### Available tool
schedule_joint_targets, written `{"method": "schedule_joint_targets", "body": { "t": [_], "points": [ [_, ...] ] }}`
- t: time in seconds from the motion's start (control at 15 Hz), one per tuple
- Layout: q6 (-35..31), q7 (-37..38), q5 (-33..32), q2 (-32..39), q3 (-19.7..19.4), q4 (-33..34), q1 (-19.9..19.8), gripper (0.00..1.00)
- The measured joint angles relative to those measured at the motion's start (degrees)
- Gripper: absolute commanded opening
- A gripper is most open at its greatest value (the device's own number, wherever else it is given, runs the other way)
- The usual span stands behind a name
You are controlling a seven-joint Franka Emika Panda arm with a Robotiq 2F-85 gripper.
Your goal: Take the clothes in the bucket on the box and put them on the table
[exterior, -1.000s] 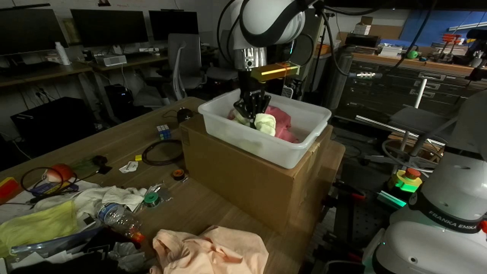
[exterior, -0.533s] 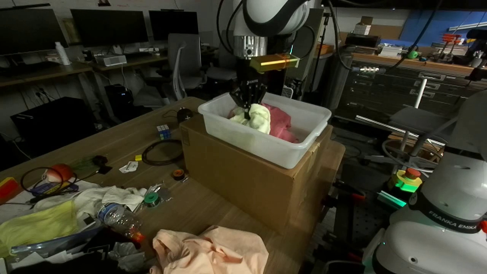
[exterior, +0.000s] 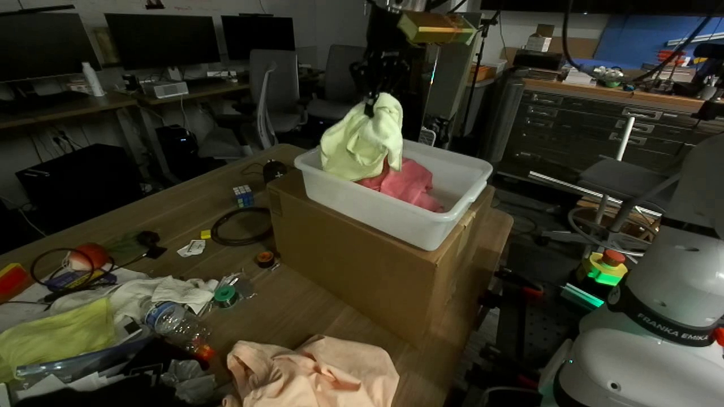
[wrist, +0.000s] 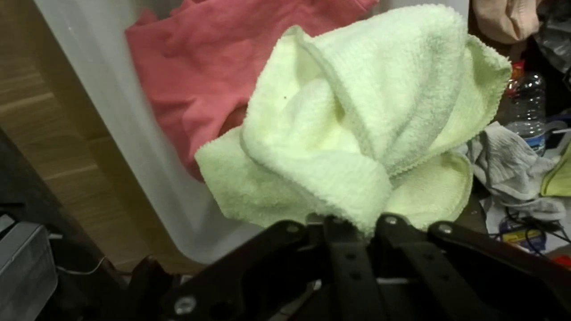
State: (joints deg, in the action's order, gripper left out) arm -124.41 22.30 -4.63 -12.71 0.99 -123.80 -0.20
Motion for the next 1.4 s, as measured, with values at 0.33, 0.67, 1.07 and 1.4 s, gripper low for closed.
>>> {"method": "schedule_joint_targets", "body": {
  "t": [0.33, 0.67, 1.07, 1.4],
  "points": [
    [2.60, 2.09, -4.66, -8.97, 2.93, -1.55, -0.52, 0.08],
    [10.09, 1.55, -5.99, -13.82, 7.88, -1.04, -0.33, 0.08],
    [25.76, -0.17, -6.14, -8.14, 16.46, 4.00, 4.09, 0.08],
    [33.48, -4.96, -8.27, 0.21, 19.97, 11.33, 9.05, 0.08]
  ]
}}
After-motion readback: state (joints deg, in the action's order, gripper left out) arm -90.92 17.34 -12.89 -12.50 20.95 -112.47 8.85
